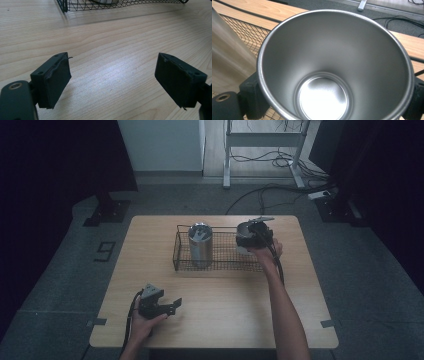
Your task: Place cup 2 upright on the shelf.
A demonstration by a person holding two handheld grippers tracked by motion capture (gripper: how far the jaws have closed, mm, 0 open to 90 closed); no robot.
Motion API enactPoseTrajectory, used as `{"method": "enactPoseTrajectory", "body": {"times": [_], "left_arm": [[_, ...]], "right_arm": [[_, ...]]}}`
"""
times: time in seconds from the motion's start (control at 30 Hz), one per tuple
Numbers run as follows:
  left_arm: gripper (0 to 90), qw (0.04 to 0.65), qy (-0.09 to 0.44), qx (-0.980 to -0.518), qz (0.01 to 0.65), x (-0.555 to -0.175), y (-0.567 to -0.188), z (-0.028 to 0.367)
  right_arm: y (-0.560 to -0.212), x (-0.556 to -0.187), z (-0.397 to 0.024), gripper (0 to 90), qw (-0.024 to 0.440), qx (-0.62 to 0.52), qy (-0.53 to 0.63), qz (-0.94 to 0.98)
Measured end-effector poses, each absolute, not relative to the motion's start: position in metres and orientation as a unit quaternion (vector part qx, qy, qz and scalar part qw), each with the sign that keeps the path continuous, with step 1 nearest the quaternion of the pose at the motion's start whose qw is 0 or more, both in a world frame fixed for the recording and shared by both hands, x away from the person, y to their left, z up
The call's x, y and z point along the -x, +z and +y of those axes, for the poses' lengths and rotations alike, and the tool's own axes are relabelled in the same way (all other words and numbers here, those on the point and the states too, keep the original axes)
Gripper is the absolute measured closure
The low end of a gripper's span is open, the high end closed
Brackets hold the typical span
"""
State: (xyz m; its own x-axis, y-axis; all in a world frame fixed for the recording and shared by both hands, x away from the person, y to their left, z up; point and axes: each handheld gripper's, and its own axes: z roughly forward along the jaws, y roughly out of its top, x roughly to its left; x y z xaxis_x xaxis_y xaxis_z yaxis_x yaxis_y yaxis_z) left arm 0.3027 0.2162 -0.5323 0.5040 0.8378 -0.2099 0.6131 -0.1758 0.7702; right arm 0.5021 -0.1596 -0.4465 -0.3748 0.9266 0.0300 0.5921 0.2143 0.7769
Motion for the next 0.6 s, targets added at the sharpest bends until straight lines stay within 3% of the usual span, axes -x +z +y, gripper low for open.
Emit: {"method": "enactPoseTrajectory", "body": {"times": [0.6], "left_arm": [[13.3, 0.420, 0.131, -0.760, 0.478, -0.303, -0.534, 0.213]], "right_arm": [[-0.461, -0.505, -0.160, 7.7, 0.220, -0.514, 0.355, 0.749]]}}
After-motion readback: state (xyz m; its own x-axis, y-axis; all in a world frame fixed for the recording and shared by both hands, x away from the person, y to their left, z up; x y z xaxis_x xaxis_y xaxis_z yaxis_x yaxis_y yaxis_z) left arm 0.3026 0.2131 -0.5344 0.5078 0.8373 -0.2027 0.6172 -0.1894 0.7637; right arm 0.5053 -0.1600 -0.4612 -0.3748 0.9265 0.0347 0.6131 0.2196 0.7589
